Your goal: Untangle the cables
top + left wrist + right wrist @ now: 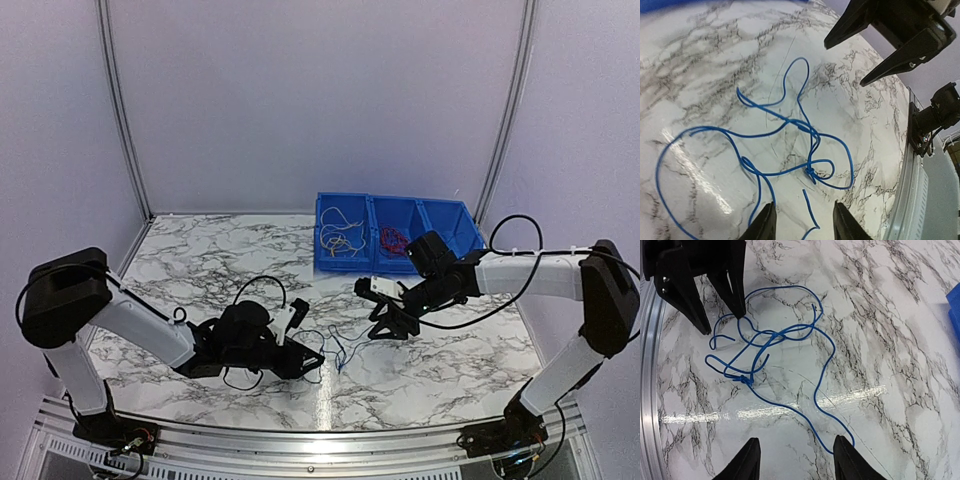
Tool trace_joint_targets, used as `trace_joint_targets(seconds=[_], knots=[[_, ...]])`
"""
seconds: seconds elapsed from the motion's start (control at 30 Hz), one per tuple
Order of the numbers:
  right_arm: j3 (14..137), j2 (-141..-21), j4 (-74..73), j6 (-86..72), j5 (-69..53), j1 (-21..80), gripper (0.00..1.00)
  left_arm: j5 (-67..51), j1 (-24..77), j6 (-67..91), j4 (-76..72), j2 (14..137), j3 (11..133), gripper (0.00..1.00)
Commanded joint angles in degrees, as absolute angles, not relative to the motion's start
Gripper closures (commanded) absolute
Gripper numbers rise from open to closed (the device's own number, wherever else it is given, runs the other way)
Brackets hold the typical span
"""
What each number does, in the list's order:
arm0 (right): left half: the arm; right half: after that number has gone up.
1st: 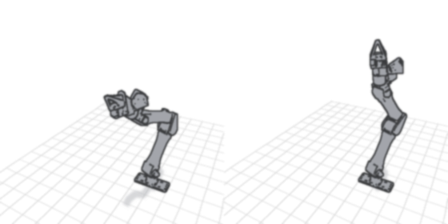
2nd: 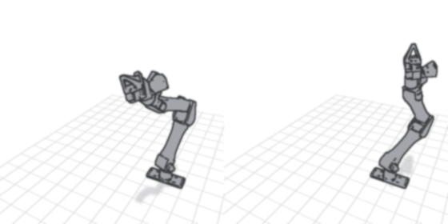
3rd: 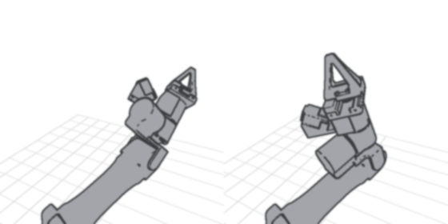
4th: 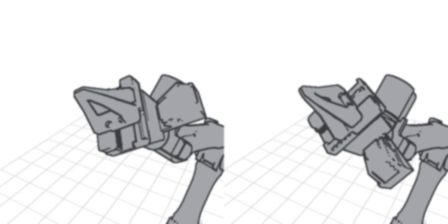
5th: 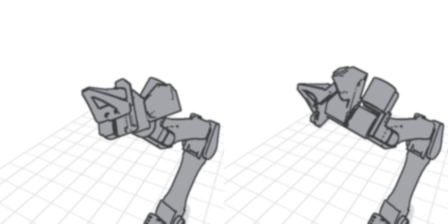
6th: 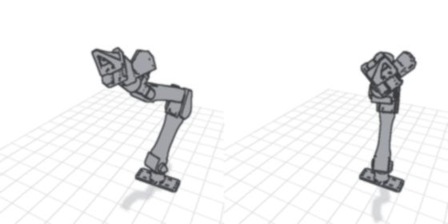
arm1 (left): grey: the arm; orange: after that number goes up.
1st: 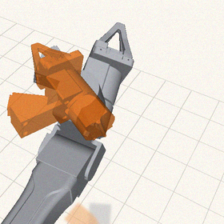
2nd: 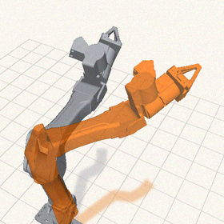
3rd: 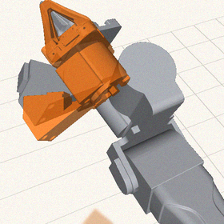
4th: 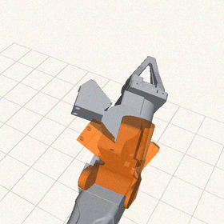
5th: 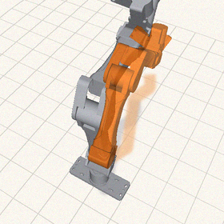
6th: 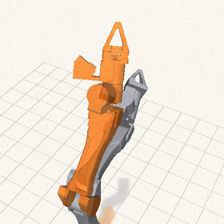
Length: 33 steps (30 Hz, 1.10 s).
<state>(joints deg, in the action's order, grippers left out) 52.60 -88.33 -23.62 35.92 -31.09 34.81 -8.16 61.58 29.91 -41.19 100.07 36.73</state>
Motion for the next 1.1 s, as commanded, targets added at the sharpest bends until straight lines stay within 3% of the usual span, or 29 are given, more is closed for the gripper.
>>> trace_joint_targets(seconds=[0.0,0.07,0.17,0.43,0.6,0.73,0.97,1.07], knots=[[52.75,-88.79,-24.78,37.42,-34.10,34.91,0.50,-13.69,62.23,30.27,-37.75,104.76,41.16,0.55],[53.15,-89.17,-25.29,37.59,-35.45,34.91,0.50,-13.66,62.23,30.81,-37.50,105.86,42.40,0.48],[53.27,-89.62,-25.81,37.97,-36.27,34.96,0.49,-14.70,62.23,31.08,-36.76,107.86,44.54,0.46],[53.26,-88.69,-25.62,37.81,-35.39,34.98,0.49,-15.65,62.14,31.36,-32.44,114.12,52.18,0.47],[53.37,-88.62,-25.49,37.36,-34.09,34.97,0.49,-14.51,62.07,30.77,-30.24,117.10,56.07,0.52],[53.37,-88.25,-25.38,37.25,-34.10,34.93,0.49,-16.73,62.07,30.23,-29.92,120.08,59.52,0.61],[53.61,-88.07,-25.40,37.13,-33.35,34.98,0.49,-17.17,62.05,29.45,-29.94,123.03,62.86,0.93],[53.83,-87.62,-25.12,36.45,-33.20,34.93,0.50,-17.12,61.90,28.84,-29.97,122.02,62.82,1.00]])
